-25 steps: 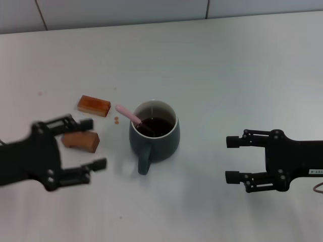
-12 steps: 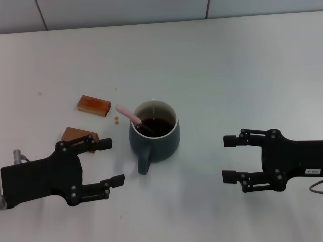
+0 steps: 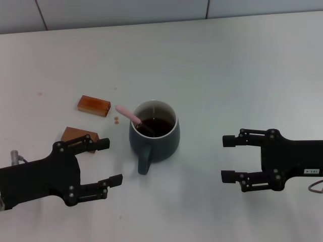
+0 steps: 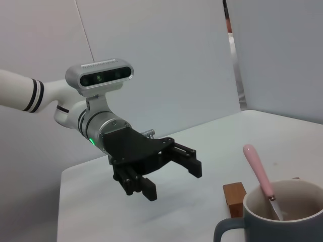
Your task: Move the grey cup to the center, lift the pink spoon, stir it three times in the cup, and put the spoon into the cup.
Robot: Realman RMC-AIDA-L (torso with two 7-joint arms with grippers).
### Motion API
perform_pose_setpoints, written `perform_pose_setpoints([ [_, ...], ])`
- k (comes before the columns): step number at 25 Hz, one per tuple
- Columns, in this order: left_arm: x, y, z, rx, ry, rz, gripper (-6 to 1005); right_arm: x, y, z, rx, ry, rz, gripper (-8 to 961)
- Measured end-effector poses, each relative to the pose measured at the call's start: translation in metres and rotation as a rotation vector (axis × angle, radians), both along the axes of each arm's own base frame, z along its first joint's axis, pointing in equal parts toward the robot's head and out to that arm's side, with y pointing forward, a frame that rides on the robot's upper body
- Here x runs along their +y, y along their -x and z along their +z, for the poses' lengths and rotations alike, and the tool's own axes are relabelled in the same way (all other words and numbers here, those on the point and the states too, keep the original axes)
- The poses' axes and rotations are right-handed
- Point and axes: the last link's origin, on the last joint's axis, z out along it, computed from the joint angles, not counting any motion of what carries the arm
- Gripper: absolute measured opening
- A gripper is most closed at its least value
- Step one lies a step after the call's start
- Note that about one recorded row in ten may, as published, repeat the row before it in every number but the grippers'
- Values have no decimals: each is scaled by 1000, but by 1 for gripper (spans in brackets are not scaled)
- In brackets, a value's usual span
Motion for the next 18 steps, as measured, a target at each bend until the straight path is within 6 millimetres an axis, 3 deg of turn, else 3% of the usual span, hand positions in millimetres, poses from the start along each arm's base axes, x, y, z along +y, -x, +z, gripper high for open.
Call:
perform_pose_setpoints([
  [18,-1,-1,1,-14,2,6,791,3,2,-8,-20,20,5,811],
])
